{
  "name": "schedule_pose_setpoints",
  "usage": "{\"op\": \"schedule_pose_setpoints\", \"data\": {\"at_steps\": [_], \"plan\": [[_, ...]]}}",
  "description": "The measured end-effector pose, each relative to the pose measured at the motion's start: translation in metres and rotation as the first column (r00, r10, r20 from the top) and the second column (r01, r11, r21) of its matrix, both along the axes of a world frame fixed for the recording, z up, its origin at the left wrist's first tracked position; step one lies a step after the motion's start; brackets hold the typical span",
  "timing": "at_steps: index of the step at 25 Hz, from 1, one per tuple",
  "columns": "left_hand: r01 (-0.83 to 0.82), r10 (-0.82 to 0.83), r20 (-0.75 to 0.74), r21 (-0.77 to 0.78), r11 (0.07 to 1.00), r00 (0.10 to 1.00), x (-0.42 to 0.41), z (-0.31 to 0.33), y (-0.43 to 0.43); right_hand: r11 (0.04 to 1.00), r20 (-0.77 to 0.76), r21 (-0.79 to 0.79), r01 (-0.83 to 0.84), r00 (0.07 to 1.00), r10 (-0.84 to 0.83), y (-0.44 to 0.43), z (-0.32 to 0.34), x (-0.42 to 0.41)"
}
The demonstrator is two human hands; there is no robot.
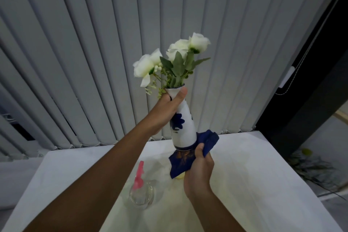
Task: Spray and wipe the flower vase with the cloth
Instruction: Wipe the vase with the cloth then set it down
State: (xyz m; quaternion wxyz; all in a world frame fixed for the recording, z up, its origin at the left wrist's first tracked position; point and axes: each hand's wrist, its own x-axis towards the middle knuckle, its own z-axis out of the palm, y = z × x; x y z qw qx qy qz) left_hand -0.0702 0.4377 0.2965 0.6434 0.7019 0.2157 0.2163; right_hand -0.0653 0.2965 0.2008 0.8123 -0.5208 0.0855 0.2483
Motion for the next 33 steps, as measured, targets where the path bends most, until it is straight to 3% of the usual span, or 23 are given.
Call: {"op": "schedule_pose_setpoints", "data": {"at_steps": [3, 5, 9, 12, 16, 19, 21, 23, 25, 26, 27, 28, 29, 30, 31, 33], "plan": [[-0.213, 0.213, -0.019, 0.035, 0.977, 0.977, 0.011, 0.005, 0.005, 0.991, 0.148, -0.131, 0.009, 0.989, 0.011, -0.005, -0.012, -0.017], [-0.263, 0.263, -0.062, 0.012, 0.965, 0.963, 0.013, 0.004, 0.013, 0.988, 0.173, -0.154, -0.004, 0.984, 0.031, -0.013, -0.015, -0.017], [-0.167, 0.164, -0.035, -0.114, 0.979, 0.986, 0.003, -0.012, 0.024, 0.992, 0.222, -0.123, 0.012, 0.975, 0.016, -0.022, 0.005, 0.011], [-0.048, 0.067, 0.066, -0.248, 0.968, 0.996, -0.006, -0.018, 0.024, 0.984, 0.477, -0.177, 0.001, 0.875, 0.085, -0.014, 0.04, 0.037], [0.101, -0.075, 0.105, -0.264, 0.959, 0.992, -0.005, -0.022, 0.021, 0.94, 0.752, -0.322, -0.113, 0.573, 0.326, 0.015, 0.073, 0.053], [0.035, 0.01, 0.161, -0.275, 0.961, 0.987, -0.001, -0.018, 0.016, 0.888, 0.854, -0.448, -0.109, 0.244, 0.46, 0.024, 0.042, 0.047], [-0.065, 0.12, 0.17, -0.298, 0.952, 0.978, 0.0, -0.015, 0.018, 0.874, 0.875, -0.484, -0.036, 0.004, 0.484, 0.01, -0.003, 0.039], [-0.112, 0.171, 0.174, -0.305, 0.946, 0.97, -0.002, -0.013, 0.021, 0.829, 0.815, -0.558, 0.02, -0.176, 0.553, -0.013, -0.047, 0.031], [-0.108, 0.167, 0.173, -0.307, 0.946, 0.971, -0.005, -0.012, 0.024, 0.807, 0.782, -0.59, 0.021, -0.234, 0.578, -0.035, -0.08, 0.022], [-0.104, 0.162, 0.172, -0.305, 0.947, 0.972, -0.007, -0.01, 0.025, 0.821, 0.813, -0.571, -0.026, -0.158, 0.56, -0.043, -0.089, 0.019], [-0.097, 0.155, 0.171, -0.306, 0.947, 0.973, -0.009, -0.008, 0.026, 0.848, 0.851, -0.521, -0.093, 0.019, 0.525, -0.046, -0.092, 0.016], [-0.085, 0.145, 0.172, -0.315, 0.945, 0.974, -0.009, -0.008, 0.028, 0.886, 0.839, -0.442, -0.141, 0.284, 0.464, -0.046, -0.087, 0.014], [-0.061, 0.126, 0.177, -0.333, 0.941, 0.976, -0.01, -0.006, 0.028, 0.92, 0.731, -0.369, -0.135, 0.57, 0.377, -0.044, -0.076, 0.013], [-0.031, 0.098, 0.179, -0.345, 0.938, 0.979, -0.01, -0.004, 0.028, 0.94, 0.56, -0.327, -0.102, 0.78, 0.279, -0.04, -0.065, 0.014], [0.003, 0.061, 0.175, -0.343, 0.939, 0.983, -0.011, -0.002, 0.026, 0.95, 0.367, -0.301, -0.088, 0.908, 0.2, -0.035, -0.055, 0.018], [0.062, -0.019, 0.143, -0.301, 0.952, 0.99, -0.01, -0.001, 0.022, 0.976, -0.001, -0.15, -0.155, 0.988, 0.157, -0.027, -0.038, 0.026]]}}
